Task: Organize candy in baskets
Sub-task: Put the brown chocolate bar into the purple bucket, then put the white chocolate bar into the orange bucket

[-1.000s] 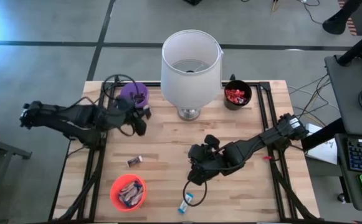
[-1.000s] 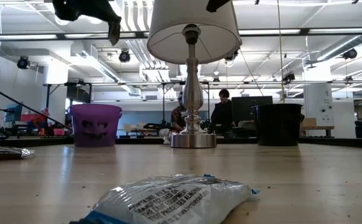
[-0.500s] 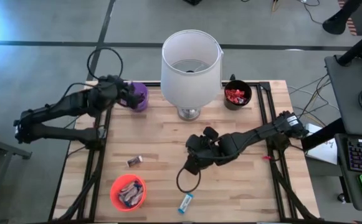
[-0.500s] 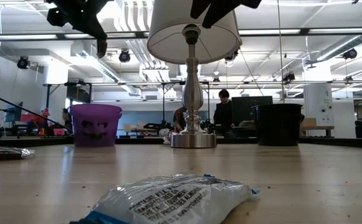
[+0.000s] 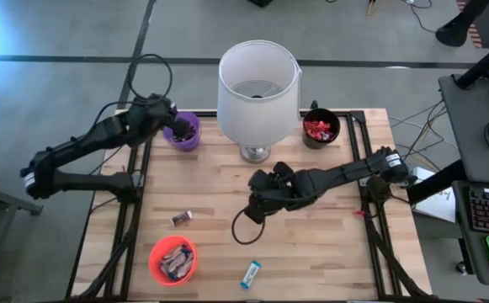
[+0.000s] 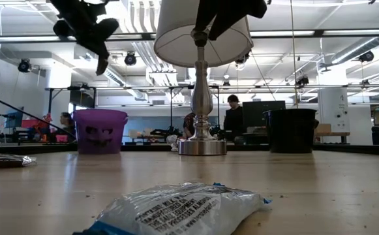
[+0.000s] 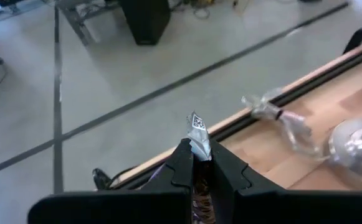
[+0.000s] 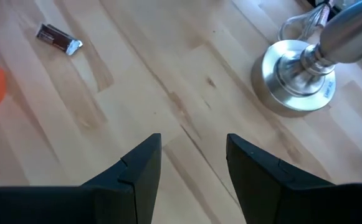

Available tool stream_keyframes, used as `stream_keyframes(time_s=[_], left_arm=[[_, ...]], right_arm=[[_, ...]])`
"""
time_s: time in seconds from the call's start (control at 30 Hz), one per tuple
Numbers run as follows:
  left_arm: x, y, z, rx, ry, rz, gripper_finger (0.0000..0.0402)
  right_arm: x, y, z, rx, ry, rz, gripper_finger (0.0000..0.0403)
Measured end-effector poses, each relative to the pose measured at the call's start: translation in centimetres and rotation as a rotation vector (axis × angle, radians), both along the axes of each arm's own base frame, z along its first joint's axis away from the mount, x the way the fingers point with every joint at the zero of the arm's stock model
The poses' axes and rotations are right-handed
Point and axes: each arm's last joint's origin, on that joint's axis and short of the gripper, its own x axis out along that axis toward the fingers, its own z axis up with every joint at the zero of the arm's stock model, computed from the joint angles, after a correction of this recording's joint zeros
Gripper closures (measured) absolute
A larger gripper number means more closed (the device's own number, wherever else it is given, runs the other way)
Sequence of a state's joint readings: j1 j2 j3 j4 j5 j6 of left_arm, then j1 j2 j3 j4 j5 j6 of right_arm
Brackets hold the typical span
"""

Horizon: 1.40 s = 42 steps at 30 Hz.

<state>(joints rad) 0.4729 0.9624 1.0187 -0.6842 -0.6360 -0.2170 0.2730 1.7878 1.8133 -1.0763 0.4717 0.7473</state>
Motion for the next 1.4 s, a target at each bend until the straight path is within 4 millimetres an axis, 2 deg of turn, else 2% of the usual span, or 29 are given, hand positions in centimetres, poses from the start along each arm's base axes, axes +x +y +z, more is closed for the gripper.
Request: stream_keyframes(time_s=[0.37, 0.8, 0.97, 1.4], left_arm=[[2.5, 2.7, -3.7, -0.164, 0.164, -0.016, 0.0399], [5.3, 4.3, -7.7, -0.294, 0.327, -0.067, 0.0399], [5.5, 4.4, -8.2, -0.307, 0.359, -0.092, 0.0385], [4.9, 4.3, -7.5, -0.3, 0.349, -0.095, 0.0292]], right_arm=[[0.1, -0.5, 0.0, -0.008, 0.006, -0.001, 0.0234], [0.0, -0.6, 0.0, -0.011, 0.017, 0.001, 0.0234], [-0.1, -0.6, -0.1, -0.013, 0.026, 0.001, 0.0234], [-0.1, -0.5, -0.1, 0.001, 0.04, 0.017, 0.0234]])
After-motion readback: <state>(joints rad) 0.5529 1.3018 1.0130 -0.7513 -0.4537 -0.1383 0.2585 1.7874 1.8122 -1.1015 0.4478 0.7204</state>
